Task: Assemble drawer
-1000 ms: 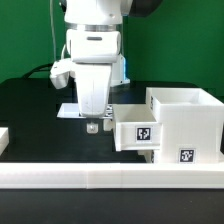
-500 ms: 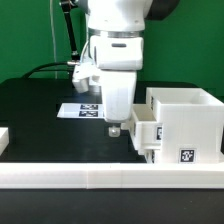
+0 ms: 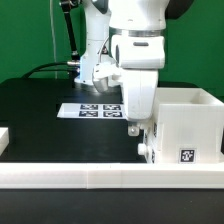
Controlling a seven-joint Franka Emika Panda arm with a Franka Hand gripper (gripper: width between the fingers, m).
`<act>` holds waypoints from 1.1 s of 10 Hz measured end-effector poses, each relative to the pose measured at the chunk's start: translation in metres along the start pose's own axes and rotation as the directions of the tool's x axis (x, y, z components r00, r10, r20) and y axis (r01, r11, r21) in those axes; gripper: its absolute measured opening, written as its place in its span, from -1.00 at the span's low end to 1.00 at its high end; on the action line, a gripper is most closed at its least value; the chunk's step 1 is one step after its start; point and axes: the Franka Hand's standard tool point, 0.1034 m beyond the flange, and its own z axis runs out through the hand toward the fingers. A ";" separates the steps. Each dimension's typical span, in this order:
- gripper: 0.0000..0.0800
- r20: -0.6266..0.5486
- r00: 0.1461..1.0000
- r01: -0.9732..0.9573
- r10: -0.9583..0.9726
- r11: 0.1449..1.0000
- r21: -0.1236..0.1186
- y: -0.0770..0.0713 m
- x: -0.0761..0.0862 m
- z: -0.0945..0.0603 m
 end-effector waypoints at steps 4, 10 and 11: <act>0.62 0.008 1.000 0.025 -0.025 1.000 0.010 0.006 -0.019 0.000; 0.62 0.009 1.000 0.022 -0.022 1.000 0.012 0.009 -0.026 0.001; 0.62 0.009 1.000 0.022 -0.022 1.000 0.012 0.009 -0.026 0.001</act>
Offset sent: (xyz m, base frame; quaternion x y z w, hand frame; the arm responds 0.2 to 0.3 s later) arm 0.0180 -0.0357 -0.0024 0.0303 -0.0155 -0.0354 0.9988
